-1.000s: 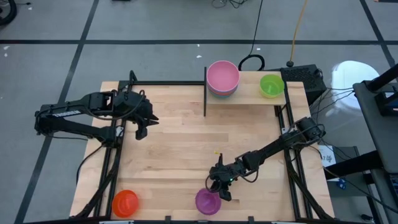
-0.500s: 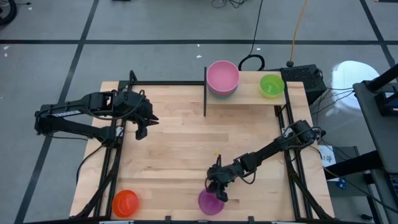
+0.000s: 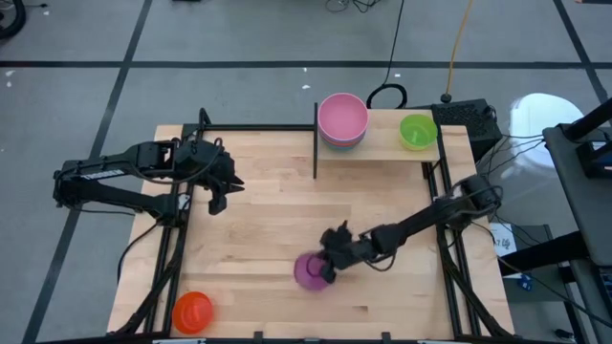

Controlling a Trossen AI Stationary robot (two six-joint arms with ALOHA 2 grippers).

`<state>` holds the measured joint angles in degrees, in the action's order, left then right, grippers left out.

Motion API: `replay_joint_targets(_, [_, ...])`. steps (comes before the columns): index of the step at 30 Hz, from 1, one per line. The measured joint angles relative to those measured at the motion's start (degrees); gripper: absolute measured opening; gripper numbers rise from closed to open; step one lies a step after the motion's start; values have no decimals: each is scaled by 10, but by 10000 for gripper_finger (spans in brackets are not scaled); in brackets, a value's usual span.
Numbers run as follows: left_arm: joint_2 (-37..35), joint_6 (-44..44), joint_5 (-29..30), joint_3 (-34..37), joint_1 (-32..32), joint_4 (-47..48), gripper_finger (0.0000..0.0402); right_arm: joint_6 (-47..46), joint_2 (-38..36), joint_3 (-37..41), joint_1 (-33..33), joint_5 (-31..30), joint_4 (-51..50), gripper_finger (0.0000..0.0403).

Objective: Place and stack bowls onto a shelf
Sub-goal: Stack the purple bowl on top of the green bowl on the shelf

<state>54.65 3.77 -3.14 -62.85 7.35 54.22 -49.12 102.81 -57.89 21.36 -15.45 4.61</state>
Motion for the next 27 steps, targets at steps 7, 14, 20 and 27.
replay_joint_targets(7, [0,9,0,0,0,-3,81,-59,-92,-62,-20,-195,-212,0])
replay_joint_targets(14, [0,14,1,0,0,-7,81,-41,-177,-89,-21,-388,-307,0])
replay_joint_targets(20, [0,26,1,0,0,-8,81,-14,-223,-89,-21,-534,-327,0])
replay_joint_targets(27, [0,33,0,0,0,-8,81,69,-231,-89,-23,-675,-306,0])
